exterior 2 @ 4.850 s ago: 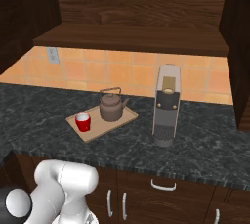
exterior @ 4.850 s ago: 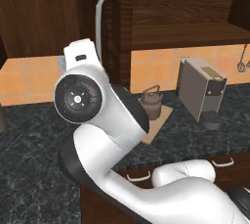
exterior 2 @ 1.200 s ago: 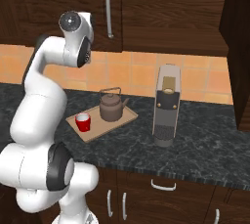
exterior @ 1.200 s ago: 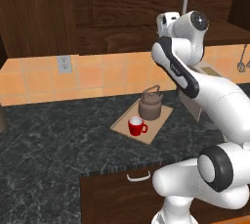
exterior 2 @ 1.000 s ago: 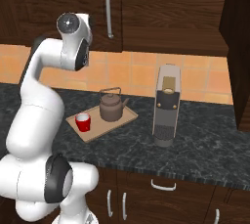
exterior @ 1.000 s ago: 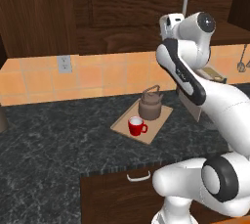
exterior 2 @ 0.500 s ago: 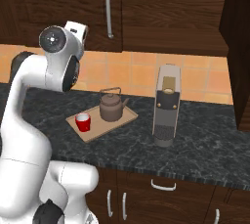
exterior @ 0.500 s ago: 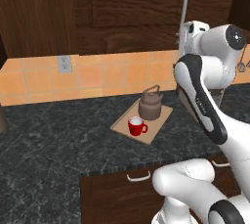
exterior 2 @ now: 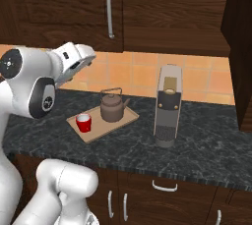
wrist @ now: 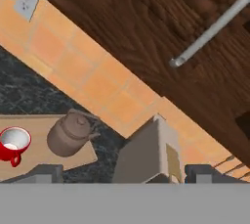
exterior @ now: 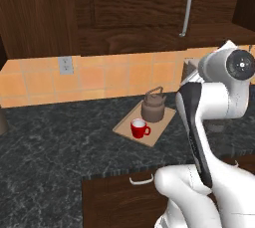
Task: Pick the kettle from the counter and place it on the tray. Then pick the mug from the cabinet and place it on the tray. Then close the cabinet doors.
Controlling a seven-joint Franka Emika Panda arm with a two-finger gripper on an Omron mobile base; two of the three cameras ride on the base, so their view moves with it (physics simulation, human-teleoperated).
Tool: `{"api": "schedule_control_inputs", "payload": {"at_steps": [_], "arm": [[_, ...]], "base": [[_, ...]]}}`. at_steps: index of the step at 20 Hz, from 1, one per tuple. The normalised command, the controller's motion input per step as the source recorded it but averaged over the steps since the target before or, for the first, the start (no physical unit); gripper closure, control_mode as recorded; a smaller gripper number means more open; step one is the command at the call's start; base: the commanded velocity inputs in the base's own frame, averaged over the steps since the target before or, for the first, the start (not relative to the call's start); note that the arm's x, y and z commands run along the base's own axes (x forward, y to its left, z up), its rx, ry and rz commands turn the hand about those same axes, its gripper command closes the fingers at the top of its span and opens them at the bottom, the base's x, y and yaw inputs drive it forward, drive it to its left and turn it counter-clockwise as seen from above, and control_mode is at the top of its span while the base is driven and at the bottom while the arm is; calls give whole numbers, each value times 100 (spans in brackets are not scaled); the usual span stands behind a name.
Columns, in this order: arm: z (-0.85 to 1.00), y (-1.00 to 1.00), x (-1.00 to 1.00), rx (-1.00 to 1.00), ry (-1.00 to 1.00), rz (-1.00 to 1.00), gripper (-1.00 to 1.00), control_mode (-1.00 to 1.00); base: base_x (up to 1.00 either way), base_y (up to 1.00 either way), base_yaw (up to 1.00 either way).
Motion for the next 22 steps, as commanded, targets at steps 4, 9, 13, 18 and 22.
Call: {"api": "schedule_control_inputs", "payload": {"at_steps": [4,9,13,18,22], "arm": [[0,0,-61,94,-3,-64,-100,-100],[0,0,-61,71,-16,-53,-100,-100],[0,1,-59,61,-16,-41,-100,-100],[0,-6,-47,63,-10,-31,-100,-100],[0,0,-23,51,-4,-38,-100,-100]], "base": [[0,0,0],[0,0,0],[0,0,0],[0,0,0],[0,0,0]]}}
